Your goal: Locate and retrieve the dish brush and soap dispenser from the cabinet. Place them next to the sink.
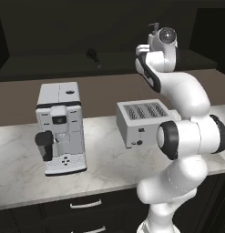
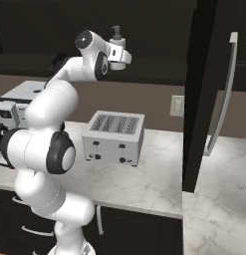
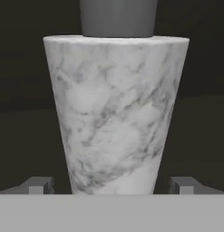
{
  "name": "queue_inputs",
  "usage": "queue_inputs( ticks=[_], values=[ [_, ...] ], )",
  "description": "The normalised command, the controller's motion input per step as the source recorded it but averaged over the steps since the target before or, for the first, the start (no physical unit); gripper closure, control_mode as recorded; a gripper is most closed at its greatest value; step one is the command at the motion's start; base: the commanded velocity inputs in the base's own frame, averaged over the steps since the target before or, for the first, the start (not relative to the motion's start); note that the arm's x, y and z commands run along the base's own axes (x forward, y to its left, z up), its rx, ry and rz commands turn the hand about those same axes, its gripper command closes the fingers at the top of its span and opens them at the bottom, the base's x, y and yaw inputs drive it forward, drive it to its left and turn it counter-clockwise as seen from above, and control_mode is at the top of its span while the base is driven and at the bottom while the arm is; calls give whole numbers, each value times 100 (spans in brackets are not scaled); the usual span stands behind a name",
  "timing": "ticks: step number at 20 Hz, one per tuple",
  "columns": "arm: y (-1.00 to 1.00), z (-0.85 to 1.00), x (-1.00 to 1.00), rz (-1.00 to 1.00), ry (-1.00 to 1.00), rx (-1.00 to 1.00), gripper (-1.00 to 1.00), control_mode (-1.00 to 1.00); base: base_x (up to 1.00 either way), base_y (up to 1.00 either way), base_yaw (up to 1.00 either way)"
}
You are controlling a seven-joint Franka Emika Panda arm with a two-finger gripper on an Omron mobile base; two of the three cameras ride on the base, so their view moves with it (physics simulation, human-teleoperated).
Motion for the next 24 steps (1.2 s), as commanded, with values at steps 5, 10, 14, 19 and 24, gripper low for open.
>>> queue_inputs(
  ticks=[5,10,14,19,24],
  values=[
    [-28,-5,25,-2,0,0,-100,-100,0,0,0],
    [0,-9,34,-1,-1,0,-100,-100,0,0,0],
    [21,-12,31,0,-2,0,100,-100,0,0,0],
    [5,-5,11,0,-1,0,100,-100,0,0,0],
    [0,-3,-10,0,-5,1,100,-100,0,0,0]
  ],
)
